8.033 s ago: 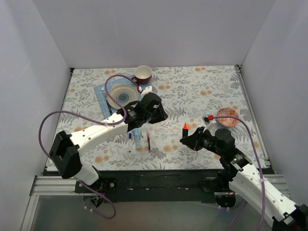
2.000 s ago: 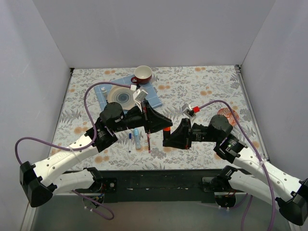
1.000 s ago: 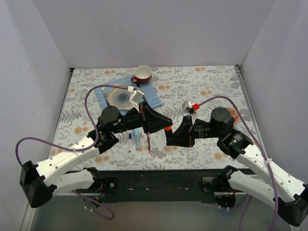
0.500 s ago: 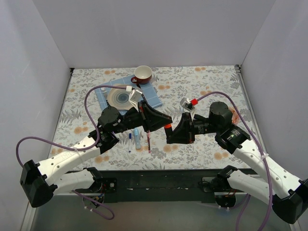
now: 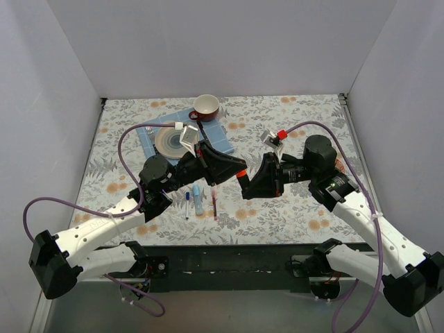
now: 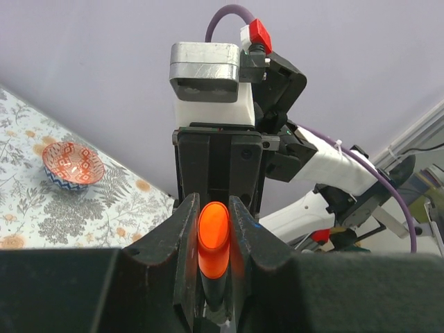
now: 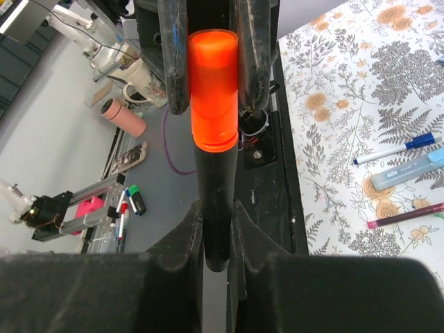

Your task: Insert the pens into the pen caps

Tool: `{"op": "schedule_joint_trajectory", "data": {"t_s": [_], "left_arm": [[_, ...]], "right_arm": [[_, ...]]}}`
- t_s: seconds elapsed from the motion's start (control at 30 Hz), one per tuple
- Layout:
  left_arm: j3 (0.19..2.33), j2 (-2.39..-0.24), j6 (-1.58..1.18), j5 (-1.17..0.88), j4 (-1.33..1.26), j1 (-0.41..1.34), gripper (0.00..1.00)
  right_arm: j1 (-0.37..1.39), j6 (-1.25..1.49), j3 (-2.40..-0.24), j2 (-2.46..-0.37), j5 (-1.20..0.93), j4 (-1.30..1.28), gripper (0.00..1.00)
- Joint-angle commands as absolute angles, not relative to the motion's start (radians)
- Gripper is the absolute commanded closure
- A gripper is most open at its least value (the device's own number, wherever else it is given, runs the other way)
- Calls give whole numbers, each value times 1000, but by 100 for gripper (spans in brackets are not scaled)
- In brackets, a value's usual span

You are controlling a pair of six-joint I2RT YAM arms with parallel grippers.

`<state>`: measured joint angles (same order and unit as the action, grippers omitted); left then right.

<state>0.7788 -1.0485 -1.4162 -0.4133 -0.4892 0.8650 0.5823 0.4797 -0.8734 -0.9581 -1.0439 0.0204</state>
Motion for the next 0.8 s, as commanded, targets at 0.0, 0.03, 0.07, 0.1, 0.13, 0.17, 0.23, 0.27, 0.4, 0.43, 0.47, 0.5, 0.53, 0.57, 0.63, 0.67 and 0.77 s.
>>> {"op": "schedule_joint_trajectory", "data": {"t_s": [0.0, 0.03, 0.07, 0.1, 0.13, 0.17, 0.23, 0.27, 0.4, 0.43, 0.47, 0.5, 0.53, 0.57, 0.63, 0.67, 0.77], "left_arm": [[667, -1140, -1469, -867, -142, 1011, 100], [669, -1147, -1488, -862, -150, 1015, 100], [667, -1155, -1493, -861, -169, 1020, 100], [667, -1163, -1496, -859, -178, 1035, 100], [664, -1172, -1523, -858, -196, 1042, 100], [658, -1177, -1532, -859, -250, 1049, 100], [664, -1204, -1542, -847, -276, 1077, 100], [679, -1215, -1536, -838, -275, 1086, 100], [675, -1261, -1545, -819, -278, 1094, 100], [676, -1272, -1549, -816, -269, 1097, 100], [681, -1288, -1540, -812, -255, 1106, 100], [690, -1290, -1529, -774, -226, 1109, 100], [693, -1290, -1514, -764, -166, 1111, 100], [692, -1273, -1496, -749, -144, 1111, 100], [687, -1252, -1479, -719, -98, 1111, 100], [687, -1243, -1476, -709, -85, 1111, 100], [718, -1249, -1428, -673, -5, 1112, 100]], "right_arm": [[471, 577, -1081, -994, -775, 598, 99], [465, 581, -1094, -1002, -785, 607, 99], [453, 584, -1100, -1008, -791, 617, 99], [449, 587, -1104, -1021, -799, 620, 99], [445, 597, -1109, -1026, -801, 626, 99], [440, 604, -1109, -1031, -805, 647, 99], [439, 629, -1103, -1048, -811, 664, 99], [439, 635, -1098, -1049, -813, 689, 99], [437, 632, -1098, -1060, -799, 677, 99], [437, 617, -1106, -1061, -793, 655, 99], [436, 571, -1126, -1062, -781, 631, 99], [436, 542, -1141, -1060, -769, 553, 99], [436, 513, -1155, -1058, -735, 514, 99], [433, 474, -1170, -1054, -726, 488, 99], [430, 448, -1183, -1052, -709, 437, 99], [426, 436, -1187, -1054, -701, 419, 99], [425, 397, -1212, -1058, -672, 380, 99]]}}
